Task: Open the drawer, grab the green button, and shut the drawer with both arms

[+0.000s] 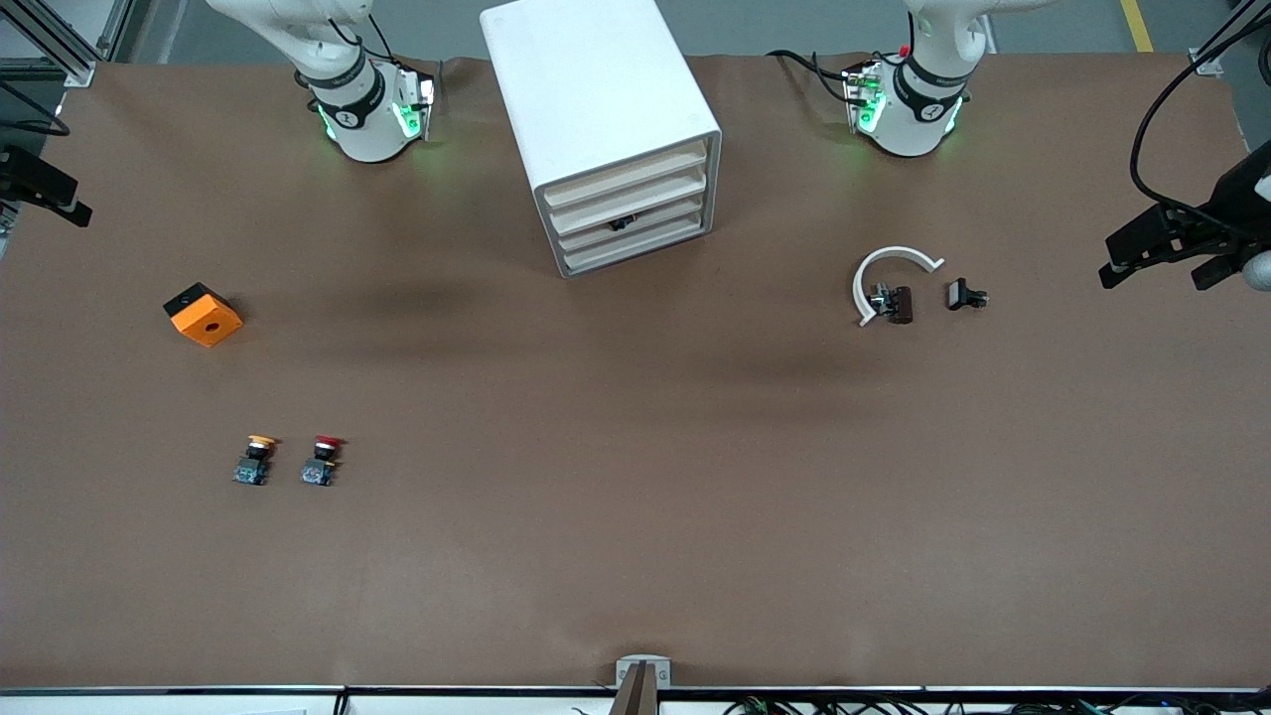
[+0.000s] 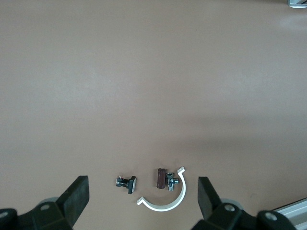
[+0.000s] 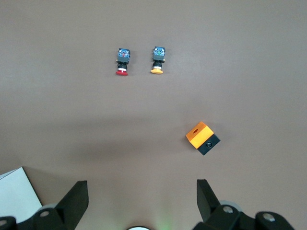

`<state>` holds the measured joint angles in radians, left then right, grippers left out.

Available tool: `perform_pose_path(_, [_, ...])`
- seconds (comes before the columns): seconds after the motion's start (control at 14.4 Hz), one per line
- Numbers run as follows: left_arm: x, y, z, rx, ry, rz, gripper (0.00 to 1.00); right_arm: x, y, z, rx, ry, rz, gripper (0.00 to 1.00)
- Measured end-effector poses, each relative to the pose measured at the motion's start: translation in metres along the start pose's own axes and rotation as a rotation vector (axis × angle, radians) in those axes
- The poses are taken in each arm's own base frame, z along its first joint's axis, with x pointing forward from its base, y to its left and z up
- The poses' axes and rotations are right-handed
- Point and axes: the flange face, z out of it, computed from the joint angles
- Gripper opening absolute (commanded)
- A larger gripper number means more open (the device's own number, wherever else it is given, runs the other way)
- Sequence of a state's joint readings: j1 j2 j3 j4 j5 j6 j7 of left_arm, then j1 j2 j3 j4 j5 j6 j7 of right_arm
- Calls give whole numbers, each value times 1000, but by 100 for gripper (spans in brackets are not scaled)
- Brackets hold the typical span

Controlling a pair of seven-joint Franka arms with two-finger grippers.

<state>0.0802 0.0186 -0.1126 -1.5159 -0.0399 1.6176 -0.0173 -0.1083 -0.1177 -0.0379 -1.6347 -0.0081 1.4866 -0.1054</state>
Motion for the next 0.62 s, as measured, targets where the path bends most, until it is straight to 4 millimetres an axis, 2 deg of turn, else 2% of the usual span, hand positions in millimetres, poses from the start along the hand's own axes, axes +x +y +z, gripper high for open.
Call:
perform_pose_path(0.49, [0,-1,0,0,-1,-1,100,-1,-2,-1,0,-2,-4,100])
perform_pose_path(0.62, [1,-4,6,0,-16,-9,100,-1,-2,-1,0,-2,-4,100])
